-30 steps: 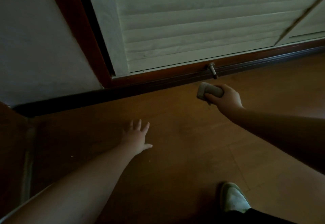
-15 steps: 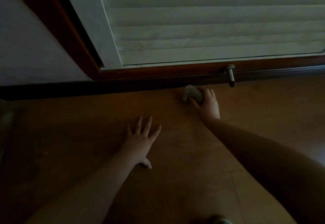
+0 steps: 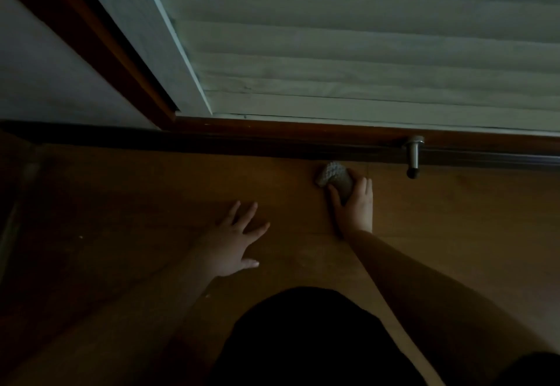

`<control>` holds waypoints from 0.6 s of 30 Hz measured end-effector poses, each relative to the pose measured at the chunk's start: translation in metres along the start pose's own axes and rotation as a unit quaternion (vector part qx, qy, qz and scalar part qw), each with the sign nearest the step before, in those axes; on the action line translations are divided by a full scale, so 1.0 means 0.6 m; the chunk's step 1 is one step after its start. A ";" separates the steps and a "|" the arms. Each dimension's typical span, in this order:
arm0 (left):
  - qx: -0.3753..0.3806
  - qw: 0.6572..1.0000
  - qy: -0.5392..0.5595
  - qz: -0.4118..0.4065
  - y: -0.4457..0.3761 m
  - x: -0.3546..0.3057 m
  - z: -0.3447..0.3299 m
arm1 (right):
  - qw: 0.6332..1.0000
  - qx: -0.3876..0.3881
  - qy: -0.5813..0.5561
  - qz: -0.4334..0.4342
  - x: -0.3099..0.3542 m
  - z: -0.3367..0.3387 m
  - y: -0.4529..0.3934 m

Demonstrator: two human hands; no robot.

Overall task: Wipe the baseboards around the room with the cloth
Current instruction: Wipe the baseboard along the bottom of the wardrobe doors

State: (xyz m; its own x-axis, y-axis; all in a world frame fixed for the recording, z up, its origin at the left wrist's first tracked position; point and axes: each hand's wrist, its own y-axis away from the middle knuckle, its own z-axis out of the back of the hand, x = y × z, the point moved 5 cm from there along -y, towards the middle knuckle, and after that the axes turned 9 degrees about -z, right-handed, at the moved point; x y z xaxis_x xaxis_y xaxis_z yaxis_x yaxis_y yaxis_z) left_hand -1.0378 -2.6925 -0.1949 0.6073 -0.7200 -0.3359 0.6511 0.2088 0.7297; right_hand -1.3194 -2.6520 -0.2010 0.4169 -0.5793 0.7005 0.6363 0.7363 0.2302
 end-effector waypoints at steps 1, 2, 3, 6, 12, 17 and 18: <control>0.005 1.000 0.009 0.000 -0.001 0.002 0.002 | 1.000 -0.002 0.002 -0.001 0.000 -0.001 0.000; 0.005 1.000 0.012 0.000 -0.001 0.005 0.005 | 1.000 -0.002 0.002 -0.001 0.000 -0.001 0.000; 0.002 1.000 0.011 0.002 -0.001 0.007 0.007 | 1.000 0.000 0.001 0.001 0.001 -0.002 0.000; -0.020 1.000 0.000 0.021 0.002 0.006 0.006 | 1.000 0.001 -0.004 0.013 0.002 -0.003 0.001; -0.102 0.993 -0.031 0.051 0.001 -0.002 0.012 | 1.000 -0.017 0.007 0.019 -0.001 -0.005 0.000; -0.101 0.993 -0.035 0.043 -0.007 0.007 0.024 | 0.999 -0.023 0.000 0.028 0.002 -0.003 0.003; -0.101 0.993 -0.030 0.045 -0.011 0.009 0.025 | 0.999 -0.023 -0.001 0.029 0.002 -0.003 0.003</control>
State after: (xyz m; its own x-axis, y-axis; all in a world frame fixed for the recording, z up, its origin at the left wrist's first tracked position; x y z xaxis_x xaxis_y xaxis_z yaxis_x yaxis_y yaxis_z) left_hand -1.0459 -2.7076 -0.1924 0.6427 -0.7292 -0.2349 0.6772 0.3974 0.6193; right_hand -1.3164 -2.6519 -0.2007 0.4526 -0.5360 0.7127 0.6405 0.7514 0.1584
